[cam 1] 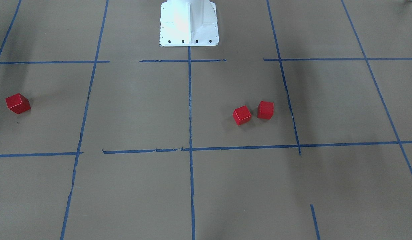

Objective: Form red blocks into L shape at center
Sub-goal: 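Move the right gripper down over the lone red cube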

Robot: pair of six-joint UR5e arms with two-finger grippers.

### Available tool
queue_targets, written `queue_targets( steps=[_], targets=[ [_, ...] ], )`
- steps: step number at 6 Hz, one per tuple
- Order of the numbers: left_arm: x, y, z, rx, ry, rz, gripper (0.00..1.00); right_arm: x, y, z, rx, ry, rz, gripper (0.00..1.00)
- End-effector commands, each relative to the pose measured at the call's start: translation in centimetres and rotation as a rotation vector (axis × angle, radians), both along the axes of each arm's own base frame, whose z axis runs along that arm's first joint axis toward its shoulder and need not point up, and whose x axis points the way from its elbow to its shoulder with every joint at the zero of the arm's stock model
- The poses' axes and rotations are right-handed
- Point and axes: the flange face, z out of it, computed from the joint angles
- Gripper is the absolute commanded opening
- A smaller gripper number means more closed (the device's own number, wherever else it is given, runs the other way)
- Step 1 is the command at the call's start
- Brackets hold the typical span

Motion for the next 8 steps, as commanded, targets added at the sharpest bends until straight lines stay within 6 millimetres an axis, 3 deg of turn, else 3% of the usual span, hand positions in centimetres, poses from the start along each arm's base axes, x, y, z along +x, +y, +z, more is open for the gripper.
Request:
queue_targets(
  steps=[1,3,4,5,7,8],
  targets=[
    [0.0,-0.3,0.2,-0.003,0.001,0.0,1.0,-0.1,0.0,0.0,-0.002,-0.003,-0.001,1.0],
    [0.0,-0.2,-0.4,0.004,0.003,-0.002,1.0,-0.5,-0.4,-0.7,0.07,-0.01,-0.013,1.0],
    [0.0,0.0,-0.2,0.004,0.004,0.001,1.0,-2.6,-0.6,-1.2,0.109,-0.017,-0.063,1.0],
    [0.0,0.0,-0.3,0.012,0.004,0.007,1.0,-6.2,-0.8,-2.1,0.191,-0.027,-0.15,1.0],
    [0.0,0.0,-0.3,0.014,0.004,0.007,1.0,-9.7,-0.8,-2.4,0.221,-0.027,-0.218,1.0],
    [0.0,0.0,-0.4,0.017,0.004,0.007,1.0,-11.8,-1.8,-2.5,0.234,-0.004,-0.252,1.0]
  ],
)
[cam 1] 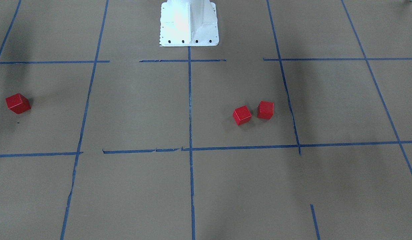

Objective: Form red blocks into L shape at center
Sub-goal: 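Move the right gripper down over the lone red cube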

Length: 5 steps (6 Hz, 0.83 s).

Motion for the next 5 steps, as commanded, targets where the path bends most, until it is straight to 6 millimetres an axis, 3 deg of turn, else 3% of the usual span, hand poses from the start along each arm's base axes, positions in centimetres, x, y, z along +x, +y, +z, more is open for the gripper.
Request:
queue_targets(
  steps=[1,3,5],
  targets=[
    [0.0,0.0,-0.1,0.002,0.0,0.0,1.0,-6.0,-2.0,-1.1,-0.007,0.022,-0.042,1.0],
    [0.0,0.0,-0.1,0.002,0.0,0.0,1.0,-9.5,-2.3,-0.9,0.0,0.05,-0.086,1.0],
    [0.0,0.0,-0.1,0.002,0.0,0.0,1.0,-9.6,-2.4,0.4,0.004,0.088,-0.089,1.0]
  ],
)
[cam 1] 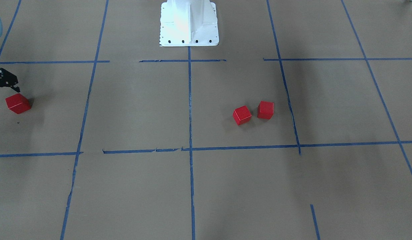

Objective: Form red blocks into L shape at center
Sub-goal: 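Close the right gripper on the red cube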

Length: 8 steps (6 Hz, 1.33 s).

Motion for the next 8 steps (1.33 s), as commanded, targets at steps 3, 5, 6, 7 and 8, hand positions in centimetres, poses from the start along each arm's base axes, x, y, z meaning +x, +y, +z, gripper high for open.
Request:
queue_targets(
  steps=[3,5,6,7,8],
  targets=[
    [0.0,0.0,0.0,0.0,0.001,0.0,1.0,-1.6,0.0,2.9,0.004,0.037,-0.068,0.98],
    [0.0,0.0,-0.1,0.0,0.001,0.0,1.0,-1.8,0.0,3.3,-0.007,0.041,-0.07,0.62],
    [0.0,0.0,-0.1,0.001,0.001,0.0,1.0,-2.0,0.1,3.2,-0.006,0.039,-0.074,0.16],
    [0.0,0.0,-0.1,0.0,0.001,0.0,1.0,-2.3,0.0,1.9,0.008,0.022,-0.071,0.0],
    [0.0,0.0,-0.1,0.0,0.001,0.0,1.0,-2.4,0.0,-2.4,0.021,-0.017,-0.029,0.0]
  ],
)
